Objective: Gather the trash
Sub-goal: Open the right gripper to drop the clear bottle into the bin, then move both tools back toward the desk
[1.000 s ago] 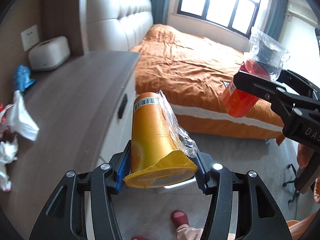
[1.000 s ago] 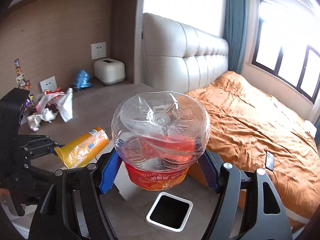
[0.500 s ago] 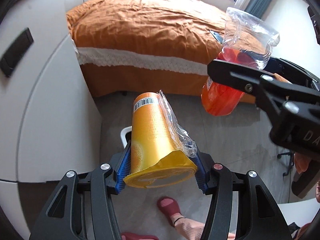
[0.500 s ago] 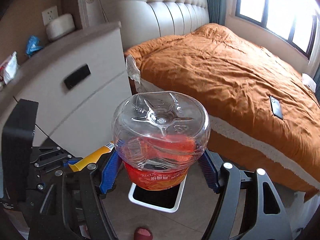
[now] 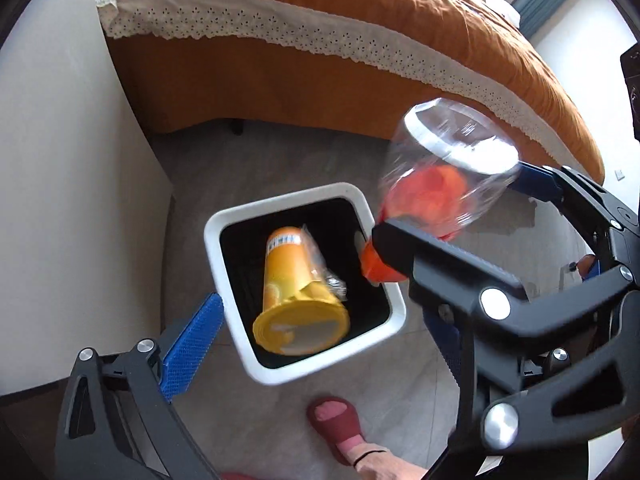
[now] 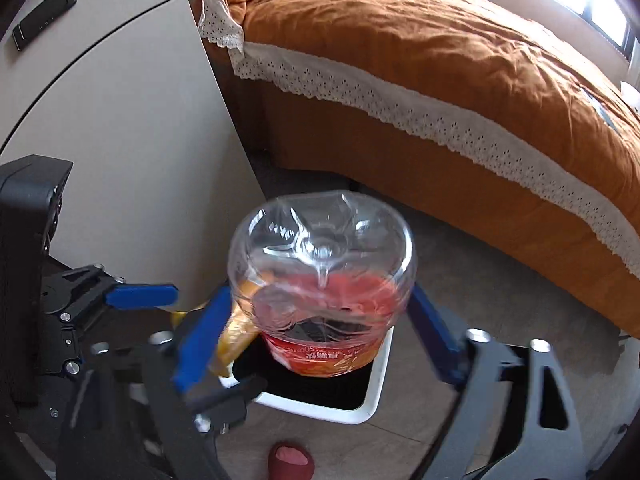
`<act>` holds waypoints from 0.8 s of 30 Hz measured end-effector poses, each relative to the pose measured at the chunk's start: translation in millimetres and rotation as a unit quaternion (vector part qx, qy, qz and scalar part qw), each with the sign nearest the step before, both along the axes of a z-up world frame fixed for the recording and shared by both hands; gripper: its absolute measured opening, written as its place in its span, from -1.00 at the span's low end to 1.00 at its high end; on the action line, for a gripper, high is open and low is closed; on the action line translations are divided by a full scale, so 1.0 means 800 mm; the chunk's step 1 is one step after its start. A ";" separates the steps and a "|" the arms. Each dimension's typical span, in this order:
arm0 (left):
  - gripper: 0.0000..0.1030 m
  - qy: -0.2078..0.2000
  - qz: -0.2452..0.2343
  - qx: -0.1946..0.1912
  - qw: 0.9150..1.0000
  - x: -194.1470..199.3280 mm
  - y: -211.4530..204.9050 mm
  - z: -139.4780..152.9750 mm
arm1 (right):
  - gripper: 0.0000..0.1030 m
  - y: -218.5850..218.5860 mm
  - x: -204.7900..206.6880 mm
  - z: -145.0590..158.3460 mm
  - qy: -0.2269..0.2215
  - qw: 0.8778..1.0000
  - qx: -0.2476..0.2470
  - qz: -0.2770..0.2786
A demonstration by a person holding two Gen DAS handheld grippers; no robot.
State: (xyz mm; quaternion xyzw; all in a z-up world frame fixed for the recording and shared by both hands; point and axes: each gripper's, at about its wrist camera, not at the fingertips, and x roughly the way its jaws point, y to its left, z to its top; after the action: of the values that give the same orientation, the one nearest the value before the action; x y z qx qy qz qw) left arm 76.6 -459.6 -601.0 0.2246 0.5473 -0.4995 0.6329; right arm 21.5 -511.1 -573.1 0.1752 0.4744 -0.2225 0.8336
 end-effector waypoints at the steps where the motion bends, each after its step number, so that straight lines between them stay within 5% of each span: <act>1: 0.91 0.009 -0.006 0.007 1.000 -0.002 -0.001 -0.008 | 0.91 -0.001 0.000 -0.006 0.008 1.000 -0.002 0.000; 6: 0.91 -0.004 -0.004 0.018 1.000 -0.008 0.003 -0.009 | 0.91 -0.006 -0.007 -0.007 0.022 1.000 -0.007 -0.005; 12: 0.91 -0.008 0.033 0.002 0.999 -0.001 0.026 0.042 | 0.91 0.003 -0.025 0.046 0.007 1.000 -0.018 -0.008; 24: 0.91 -0.063 0.122 -0.078 0.987 -0.002 0.097 0.266 | 0.91 0.067 -0.049 0.282 -0.118 0.990 -0.075 0.028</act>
State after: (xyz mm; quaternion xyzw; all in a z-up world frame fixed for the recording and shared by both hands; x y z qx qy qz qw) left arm 75.1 -382.4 -388.6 0.1371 0.4889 -0.4445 0.7380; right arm -17.3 -457.4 -347.2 0.1237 0.3595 -0.2114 0.9004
